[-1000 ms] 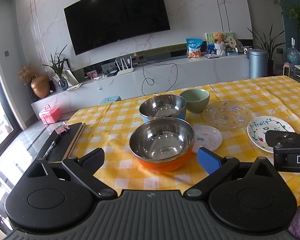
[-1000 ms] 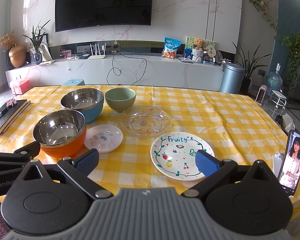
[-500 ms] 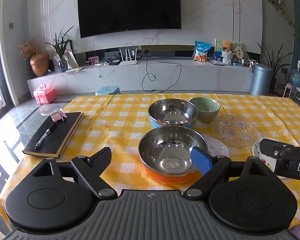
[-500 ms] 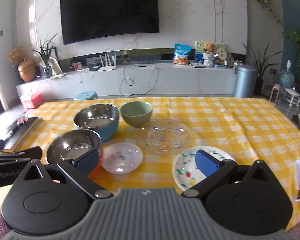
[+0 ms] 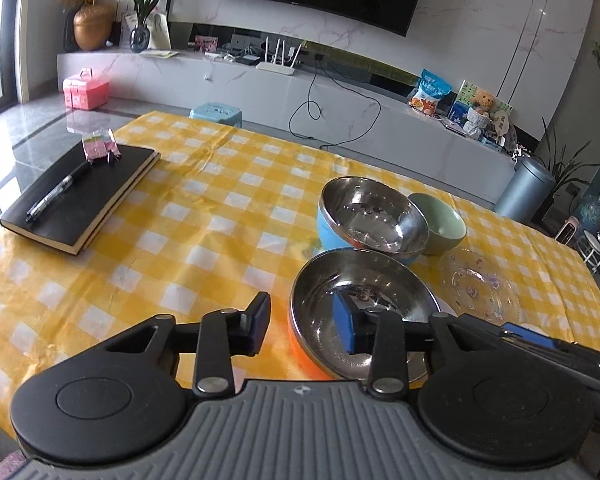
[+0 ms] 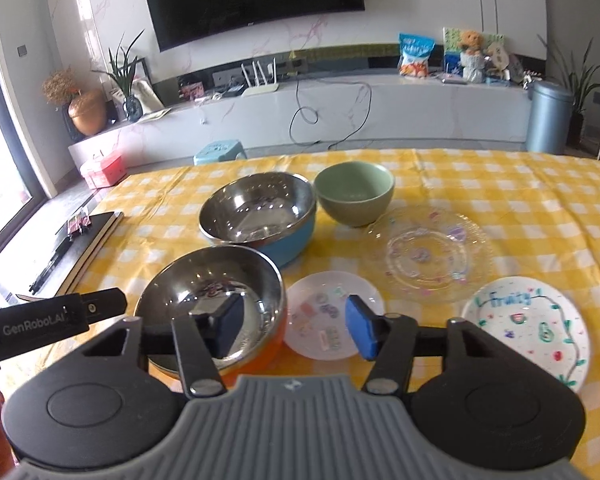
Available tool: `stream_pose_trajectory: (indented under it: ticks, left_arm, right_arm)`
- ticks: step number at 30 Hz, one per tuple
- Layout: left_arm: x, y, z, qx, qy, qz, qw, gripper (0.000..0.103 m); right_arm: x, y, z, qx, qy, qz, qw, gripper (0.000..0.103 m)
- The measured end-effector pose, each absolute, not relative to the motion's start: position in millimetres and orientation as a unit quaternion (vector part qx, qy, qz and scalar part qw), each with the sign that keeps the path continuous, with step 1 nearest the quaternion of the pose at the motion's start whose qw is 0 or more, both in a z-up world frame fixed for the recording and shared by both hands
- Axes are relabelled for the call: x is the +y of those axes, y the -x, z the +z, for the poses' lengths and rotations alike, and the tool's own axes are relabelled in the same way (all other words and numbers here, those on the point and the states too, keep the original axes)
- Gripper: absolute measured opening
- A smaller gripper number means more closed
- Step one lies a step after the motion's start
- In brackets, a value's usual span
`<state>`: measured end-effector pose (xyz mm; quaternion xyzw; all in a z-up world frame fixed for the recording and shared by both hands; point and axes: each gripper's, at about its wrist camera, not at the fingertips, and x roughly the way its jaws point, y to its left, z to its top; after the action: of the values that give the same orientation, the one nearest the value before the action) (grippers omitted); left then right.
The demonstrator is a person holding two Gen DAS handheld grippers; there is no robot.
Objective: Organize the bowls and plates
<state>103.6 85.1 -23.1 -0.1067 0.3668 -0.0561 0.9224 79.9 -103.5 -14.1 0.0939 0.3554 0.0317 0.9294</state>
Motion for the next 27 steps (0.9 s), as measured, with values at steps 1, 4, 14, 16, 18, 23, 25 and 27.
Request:
stream_pose_trajectory:
  ticks: [1, 4, 14, 16, 18, 23, 25, 27]
  left_arm:
    - [86.5, -107.3, -25.5, 0.371, 0.114, -0.056, 0.920, 0.037]
    - [86.4, -117.0, -32.7, 0.385, 0.132, -0.059, 0.911, 0.032]
    - [86.6, -137.0, -52.0, 0.414, 0.150, -0.055, 0.896, 0.012]
    - [87.1, -138.4, -52.0, 0.415, 0.148, -0.053, 0.896, 0.009]
    - [87.4, -138.4, -51.5, 0.416, 0.147, -0.052, 0.896, 0.007]
    - [87.7, -133.6, -46.5, 0.416, 0.141, -0.051, 0.897, 0.006]
    - [89.8, -128.2, -42.3, 0.415, 0.140, -0.049, 0.898, 0.006]
    - [93.3, -121.0, -37.4, 0.414, 0.140, -0.046, 0.898, 0.006]
  right_arm:
    - [-102.3, -83.8, -16.5, 0.361, -0.097, 0.033, 0.927, 0.046]
    - [-98.4, -96.5, -24.4, 0.377, -0.106, 0.035, 0.920, 0.038]
    - [-95.3, -117.7, -45.7, 0.415, -0.130, 0.031, 0.900, 0.010]
    - [-95.4, -119.1, -46.9, 0.416, -0.131, 0.031, 0.899, 0.009]
    - [-95.1, -118.9, -46.8, 0.416, -0.128, 0.030, 0.900, 0.009]
    - [-95.1, -116.9, -45.0, 0.420, -0.131, 0.028, 0.898, 0.008]
    - [-95.4, -111.7, -42.0, 0.420, -0.135, 0.031, 0.897, 0.008]
    - [-94.2, -105.1, -38.6, 0.418, -0.136, 0.035, 0.898, 0.008]
